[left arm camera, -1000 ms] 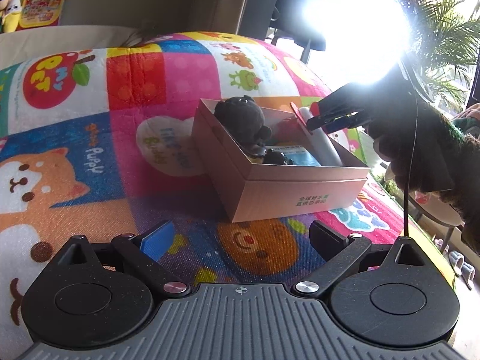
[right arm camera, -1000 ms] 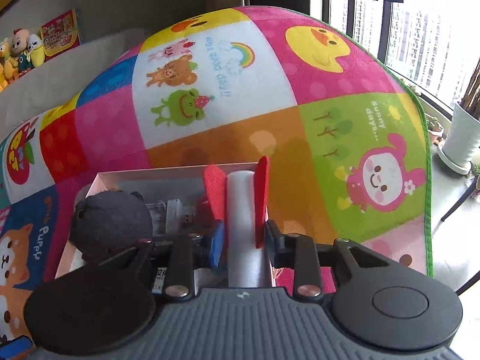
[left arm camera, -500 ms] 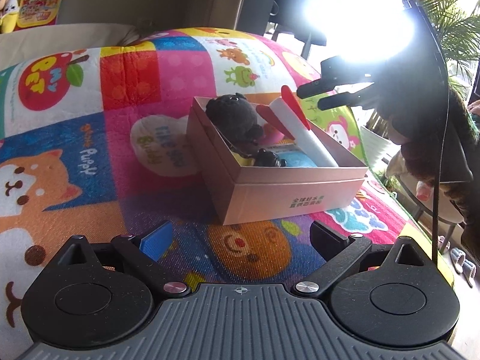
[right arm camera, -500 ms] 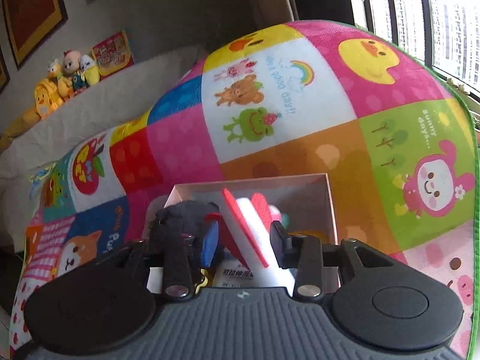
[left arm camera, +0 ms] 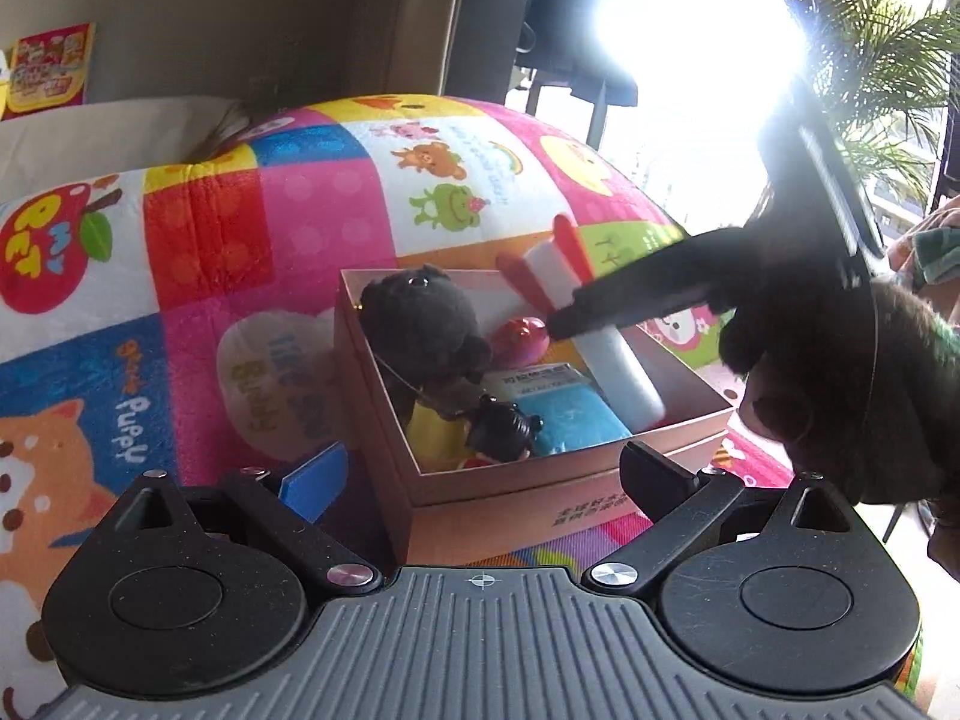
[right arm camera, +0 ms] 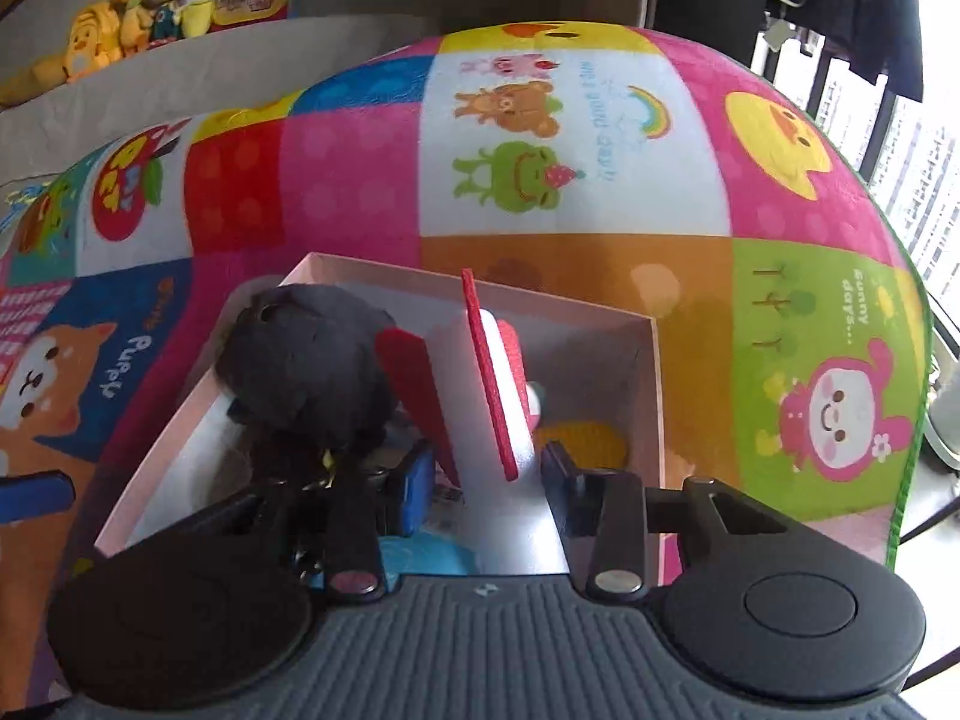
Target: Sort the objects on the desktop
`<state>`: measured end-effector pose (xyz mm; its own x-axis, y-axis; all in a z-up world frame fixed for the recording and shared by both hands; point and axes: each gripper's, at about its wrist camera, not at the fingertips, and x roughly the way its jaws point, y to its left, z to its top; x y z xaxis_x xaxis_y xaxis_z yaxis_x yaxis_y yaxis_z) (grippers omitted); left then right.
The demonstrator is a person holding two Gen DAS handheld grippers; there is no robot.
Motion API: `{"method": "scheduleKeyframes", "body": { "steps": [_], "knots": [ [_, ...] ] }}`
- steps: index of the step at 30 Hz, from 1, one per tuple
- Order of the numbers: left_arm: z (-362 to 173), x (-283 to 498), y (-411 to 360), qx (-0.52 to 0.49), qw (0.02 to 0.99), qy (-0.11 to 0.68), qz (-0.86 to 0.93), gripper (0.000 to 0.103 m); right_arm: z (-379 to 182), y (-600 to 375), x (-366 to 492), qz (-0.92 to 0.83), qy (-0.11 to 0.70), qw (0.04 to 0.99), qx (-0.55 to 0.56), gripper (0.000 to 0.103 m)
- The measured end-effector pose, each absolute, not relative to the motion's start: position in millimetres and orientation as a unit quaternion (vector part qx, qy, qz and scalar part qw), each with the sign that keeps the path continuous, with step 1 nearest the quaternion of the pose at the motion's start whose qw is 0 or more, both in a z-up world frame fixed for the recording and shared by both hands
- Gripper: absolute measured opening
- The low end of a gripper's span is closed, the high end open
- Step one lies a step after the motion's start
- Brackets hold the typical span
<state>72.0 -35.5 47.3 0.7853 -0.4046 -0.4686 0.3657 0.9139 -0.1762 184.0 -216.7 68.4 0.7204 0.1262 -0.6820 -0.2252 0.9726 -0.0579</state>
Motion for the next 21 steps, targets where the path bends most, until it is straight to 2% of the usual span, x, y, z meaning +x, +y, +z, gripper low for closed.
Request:
{"method": "scheduleKeyframes", "body": {
  "steps": [2,4,9,12,16,18,19,20,21],
  "knots": [
    [44,72,-37,-0.04,0.942,0.259,-0.209,0.1,83,-234,185,0.091,0.356,0.93,-0.014,0.032],
    [42,73,-39,-0.04,0.941,0.263,-0.21,0.1,100,-250,187,0.083,0.353,0.932,0.022,0.032],
    [40,70,-41,-0.038,0.938,0.265,-0.221,0.1,94,-247,202,0.065,0.418,0.906,-0.002,0.032],
    [41,68,-39,-0.037,0.939,0.262,-0.221,0.1,87,-240,199,0.057,0.41,0.91,-0.028,0.045],
    [40,71,-36,-0.044,0.94,0.266,-0.211,0.1,102,-245,190,0.045,0.354,0.934,-0.021,0.046],
    [39,71,-37,-0.045,0.939,0.268,-0.211,0.1,106,-247,191,0.035,0.34,0.94,-0.018,0.031],
    [38,71,-37,-0.043,0.938,0.269,-0.212,0.1,105,-247,194,0.036,0.345,0.938,-0.016,0.019],
    [38,70,-38,-0.041,0.938,0.269,-0.214,0.1,102,-248,196,0.041,0.353,0.935,-0.009,0.014],
    [38,69,-39,-0.04,0.938,0.269,-0.215,0.1,97,-248,200,0.045,0.363,0.931,-0.002,0.013]
  ]
}}
